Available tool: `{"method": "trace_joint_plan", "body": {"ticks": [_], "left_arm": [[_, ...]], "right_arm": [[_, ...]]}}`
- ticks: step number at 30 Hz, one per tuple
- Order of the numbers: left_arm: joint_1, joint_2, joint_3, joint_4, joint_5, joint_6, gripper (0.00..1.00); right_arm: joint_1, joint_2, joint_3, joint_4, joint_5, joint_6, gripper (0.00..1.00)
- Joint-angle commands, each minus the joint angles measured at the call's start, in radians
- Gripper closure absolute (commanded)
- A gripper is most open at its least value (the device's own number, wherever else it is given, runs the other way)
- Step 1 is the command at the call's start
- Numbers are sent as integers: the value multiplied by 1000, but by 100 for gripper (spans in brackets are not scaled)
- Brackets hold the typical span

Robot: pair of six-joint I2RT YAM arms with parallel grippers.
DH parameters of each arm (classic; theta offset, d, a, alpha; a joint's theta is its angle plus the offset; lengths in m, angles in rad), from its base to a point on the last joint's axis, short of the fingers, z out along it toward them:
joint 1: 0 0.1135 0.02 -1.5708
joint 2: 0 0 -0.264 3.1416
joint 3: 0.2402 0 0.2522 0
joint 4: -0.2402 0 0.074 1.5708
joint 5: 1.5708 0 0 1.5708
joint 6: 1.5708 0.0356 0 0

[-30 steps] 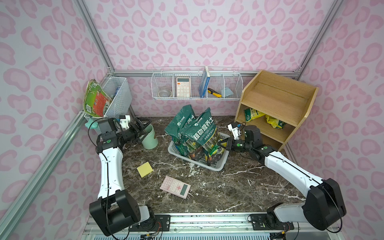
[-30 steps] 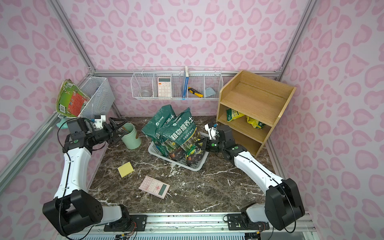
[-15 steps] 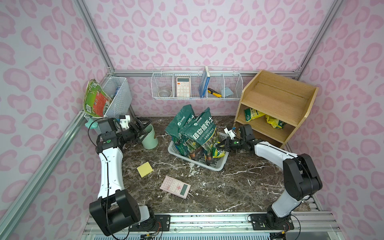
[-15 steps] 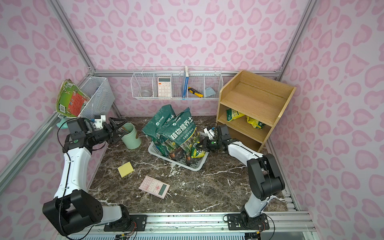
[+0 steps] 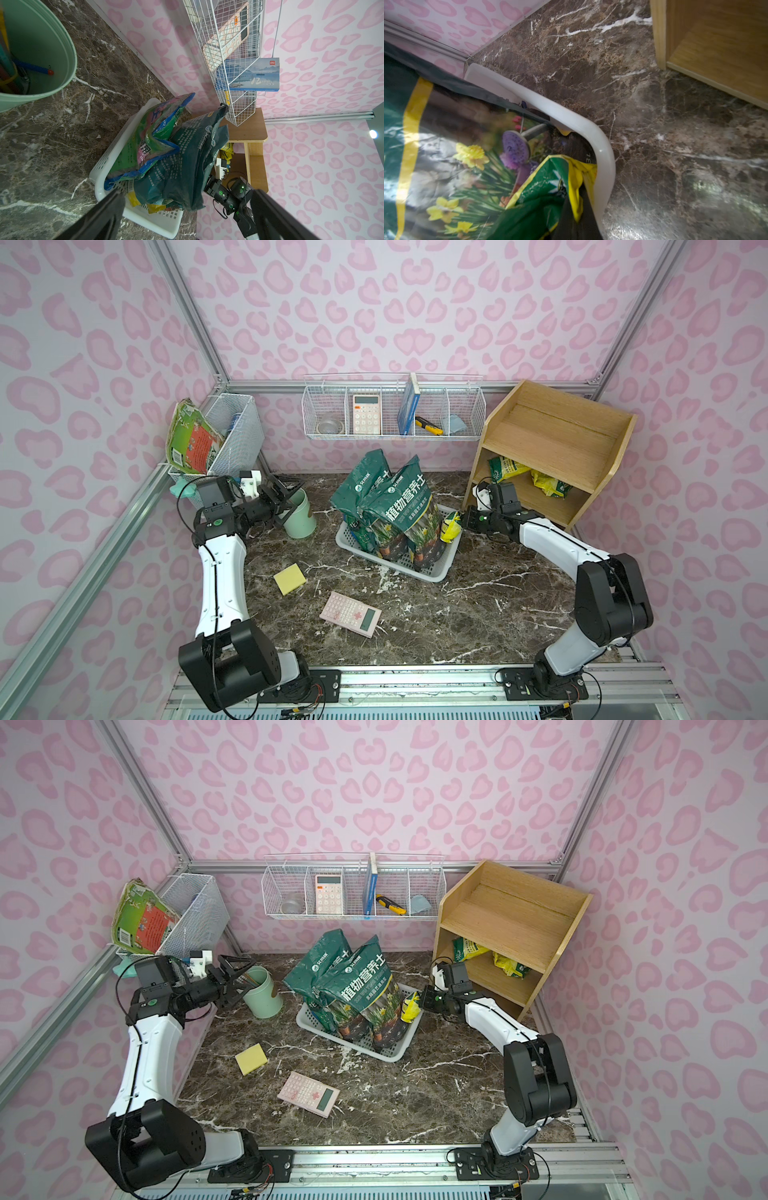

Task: Take down the fertilizer bag from the shelf
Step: Place the fertilizer bag in the storage box.

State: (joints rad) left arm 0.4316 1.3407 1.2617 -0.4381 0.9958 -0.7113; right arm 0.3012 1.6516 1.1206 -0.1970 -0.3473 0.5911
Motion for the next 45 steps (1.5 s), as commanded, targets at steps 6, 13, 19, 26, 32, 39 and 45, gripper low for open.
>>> {"method": "trace_joint_plan", "body": {"ticks": [6,13,19,26,32,39,45], "left_arm": [[-1,0,1,5,4,5,1],[1,0,1,4,4,5,1],[0,0,1,3,4,4,1],[-1,-2,0,3,4,6,1],[1,-2,2,3,5,6,1],[9,3,5,5,7,3,1],[9,2,2,6,7,0,1]], "right_arm": [[149,-109,32,-118,329,-34,100],[320,-102,102,-193,619,-22,100],[214,-41,111,-239,510,10,100],[208,-90,61,-186,493,10,100],[321,-81,77,-196,550,37,100],[340,39,91,-233,626,87,100],[379,131,120,-262,668,99,100]]}}
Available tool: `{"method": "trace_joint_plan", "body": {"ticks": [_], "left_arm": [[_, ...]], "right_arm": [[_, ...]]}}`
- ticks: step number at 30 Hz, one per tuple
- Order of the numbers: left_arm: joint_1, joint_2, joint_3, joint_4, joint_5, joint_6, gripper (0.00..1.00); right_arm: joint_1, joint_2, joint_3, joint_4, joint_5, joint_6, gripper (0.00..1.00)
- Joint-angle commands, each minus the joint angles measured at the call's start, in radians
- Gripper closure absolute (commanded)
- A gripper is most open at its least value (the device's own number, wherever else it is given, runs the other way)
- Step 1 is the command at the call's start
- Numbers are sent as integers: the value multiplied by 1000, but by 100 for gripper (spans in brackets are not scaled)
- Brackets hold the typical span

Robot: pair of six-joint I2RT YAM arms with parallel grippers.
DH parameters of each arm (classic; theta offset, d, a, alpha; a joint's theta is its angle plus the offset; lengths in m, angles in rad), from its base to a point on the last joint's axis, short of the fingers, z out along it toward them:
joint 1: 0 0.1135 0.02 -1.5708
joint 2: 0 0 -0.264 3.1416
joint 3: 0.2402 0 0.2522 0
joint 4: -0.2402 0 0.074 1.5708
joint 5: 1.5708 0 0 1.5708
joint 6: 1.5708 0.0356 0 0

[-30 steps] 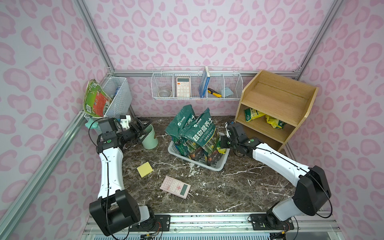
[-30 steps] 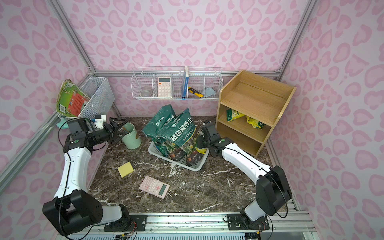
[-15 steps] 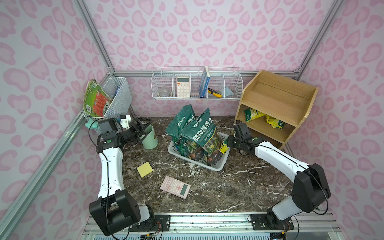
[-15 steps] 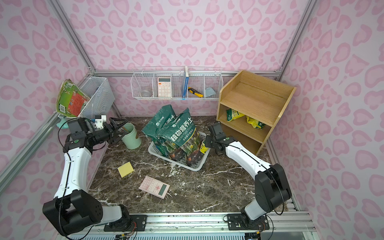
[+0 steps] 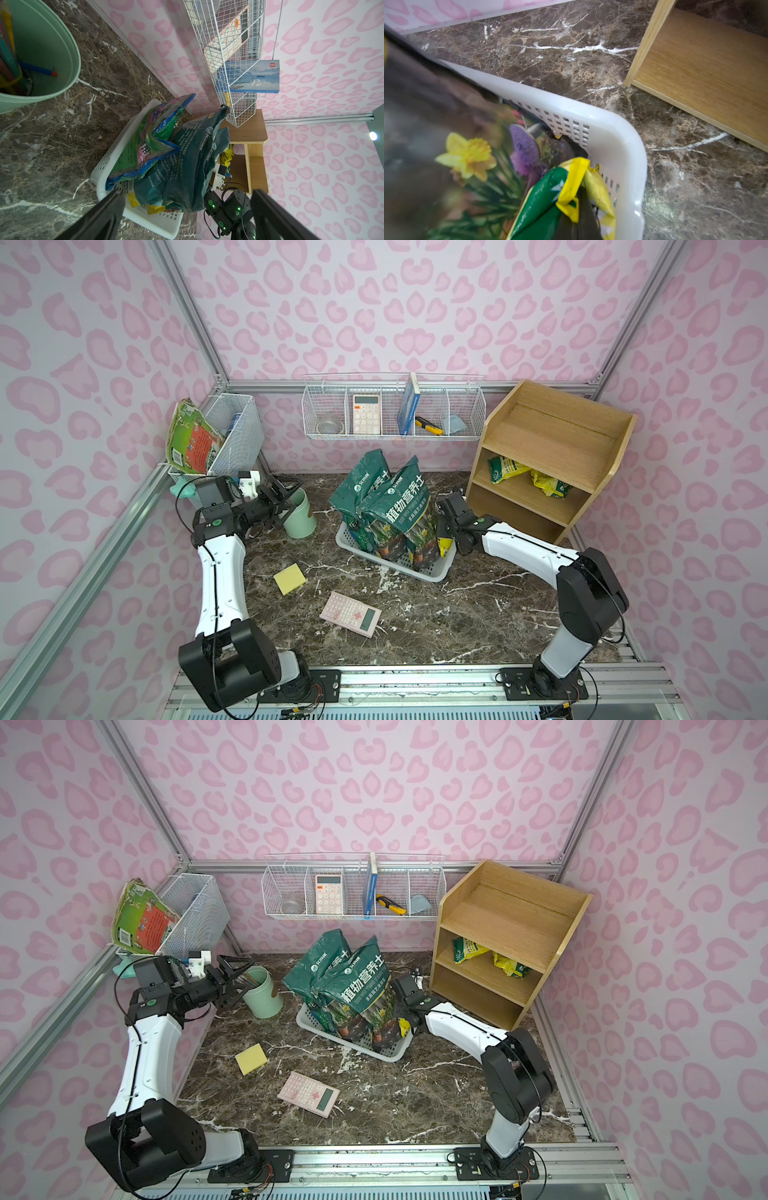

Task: Take down the fertilizer bag from the shelf
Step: Place the fertilizer bag in the storage box.

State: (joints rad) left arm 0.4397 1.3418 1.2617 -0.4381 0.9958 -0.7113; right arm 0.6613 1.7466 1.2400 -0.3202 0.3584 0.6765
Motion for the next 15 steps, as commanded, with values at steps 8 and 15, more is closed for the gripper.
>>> {"method": "trace_joint_plan", "body": {"ticks": [8,15], "left_arm": [[1,1,2,6,7,0,1],[1,0,-1,6,7,1,1]], "right_arm": [[50,29,34,-181,39,26,100],[50,-124,-33,-106,19,-20,93]]}}
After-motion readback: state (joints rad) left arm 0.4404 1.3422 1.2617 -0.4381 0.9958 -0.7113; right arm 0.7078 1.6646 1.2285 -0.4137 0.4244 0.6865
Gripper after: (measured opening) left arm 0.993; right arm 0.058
